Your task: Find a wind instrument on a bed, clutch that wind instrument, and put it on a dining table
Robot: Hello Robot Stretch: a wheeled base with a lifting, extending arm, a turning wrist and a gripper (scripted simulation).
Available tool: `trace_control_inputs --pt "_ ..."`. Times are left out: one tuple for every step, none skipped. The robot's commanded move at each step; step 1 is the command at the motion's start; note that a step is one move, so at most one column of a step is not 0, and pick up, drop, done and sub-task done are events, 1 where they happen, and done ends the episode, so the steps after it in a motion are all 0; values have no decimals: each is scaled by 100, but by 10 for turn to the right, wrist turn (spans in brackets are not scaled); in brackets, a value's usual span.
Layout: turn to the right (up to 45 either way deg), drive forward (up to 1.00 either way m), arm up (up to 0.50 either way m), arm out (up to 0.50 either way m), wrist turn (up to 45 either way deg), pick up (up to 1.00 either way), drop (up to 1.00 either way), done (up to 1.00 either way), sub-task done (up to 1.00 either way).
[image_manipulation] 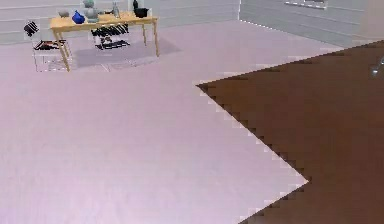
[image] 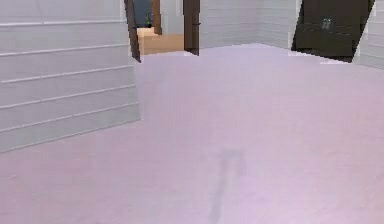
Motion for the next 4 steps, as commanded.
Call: trace_control_inputs --pt "0 100 0 0 0 0 0 0 0" --pt "-30 0 0 0 0 0 0 0 0" --pt "0 100 0 0 0 0 0 0 0" --pt "0 50 0 0 0 0 0 0 0"
